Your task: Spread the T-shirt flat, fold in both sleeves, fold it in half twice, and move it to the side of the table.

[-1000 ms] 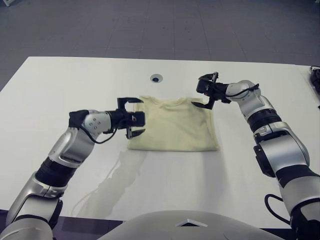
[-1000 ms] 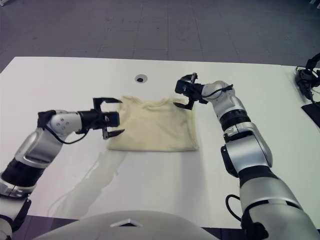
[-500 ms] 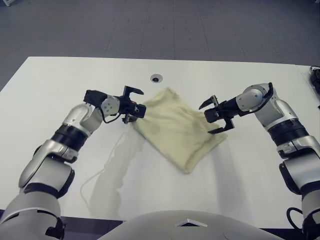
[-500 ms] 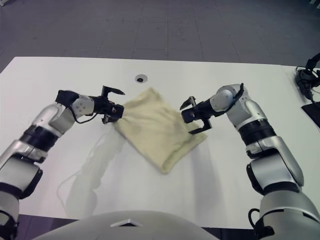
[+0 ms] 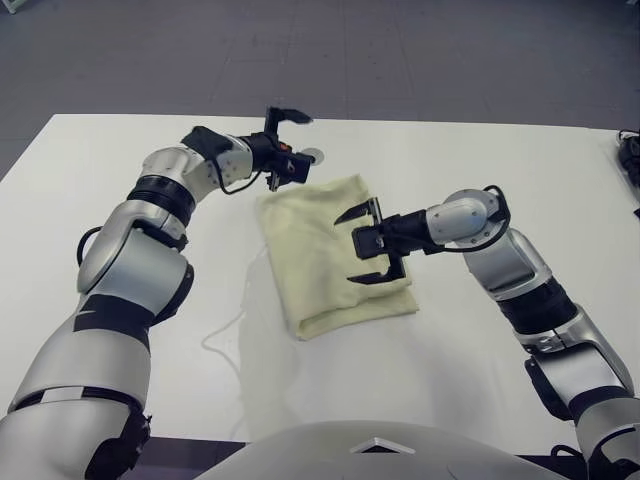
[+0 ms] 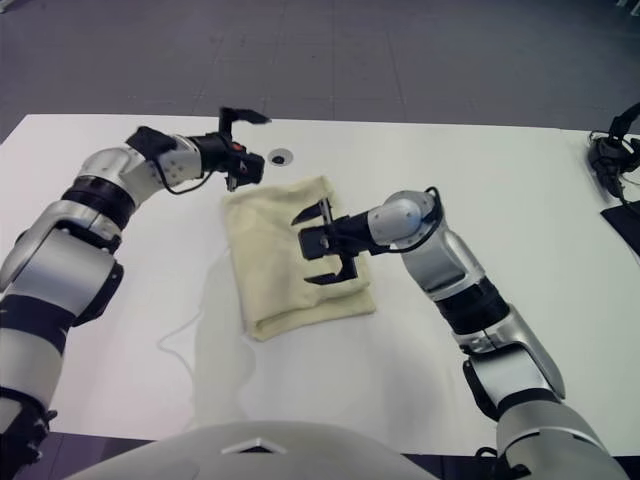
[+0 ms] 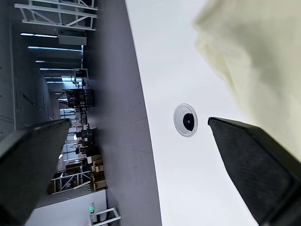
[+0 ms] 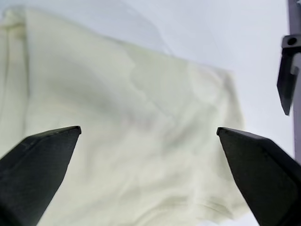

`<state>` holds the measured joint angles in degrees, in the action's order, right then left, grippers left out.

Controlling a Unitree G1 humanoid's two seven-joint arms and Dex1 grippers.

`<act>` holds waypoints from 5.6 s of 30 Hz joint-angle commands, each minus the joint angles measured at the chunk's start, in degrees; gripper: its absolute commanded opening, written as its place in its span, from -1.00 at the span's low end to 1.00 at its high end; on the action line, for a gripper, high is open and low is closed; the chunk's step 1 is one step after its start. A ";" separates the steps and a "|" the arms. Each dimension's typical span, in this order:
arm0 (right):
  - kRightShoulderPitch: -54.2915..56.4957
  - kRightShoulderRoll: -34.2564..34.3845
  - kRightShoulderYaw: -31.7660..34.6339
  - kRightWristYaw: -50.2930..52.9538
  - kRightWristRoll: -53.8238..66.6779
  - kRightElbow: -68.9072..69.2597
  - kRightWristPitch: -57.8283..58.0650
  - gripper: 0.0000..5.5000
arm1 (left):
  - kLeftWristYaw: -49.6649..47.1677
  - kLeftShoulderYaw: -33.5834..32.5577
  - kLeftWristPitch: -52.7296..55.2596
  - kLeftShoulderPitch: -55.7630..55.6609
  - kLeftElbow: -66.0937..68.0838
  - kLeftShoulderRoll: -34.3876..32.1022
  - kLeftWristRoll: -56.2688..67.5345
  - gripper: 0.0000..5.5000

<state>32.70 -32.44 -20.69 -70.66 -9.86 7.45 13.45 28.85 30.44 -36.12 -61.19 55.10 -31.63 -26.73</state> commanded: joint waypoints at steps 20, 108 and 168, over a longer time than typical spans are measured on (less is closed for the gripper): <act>-29.96 -17.72 23.29 -1.17 11.22 25.25 17.42 0.96 | 2.91 -9.92 57.61 76.35 -108.49 -44.94 43.93 0.96; -43.03 -35.21 10.80 -5.46 14.24 34.75 6.75 -1.00 | 38.00 -19.46 64.64 74.88 -108.15 -28.98 41.40 -1.00; -7.49 3.21 0.67 6.53 22.32 -2.93 5.81 0.11 | 14.97 -26.24 67.69 37.81 -65.53 -9.43 37.94 0.16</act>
<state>27.16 -28.81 -18.84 -63.33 13.50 5.77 22.18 45.81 5.36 30.70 -21.23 -11.87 -42.62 11.81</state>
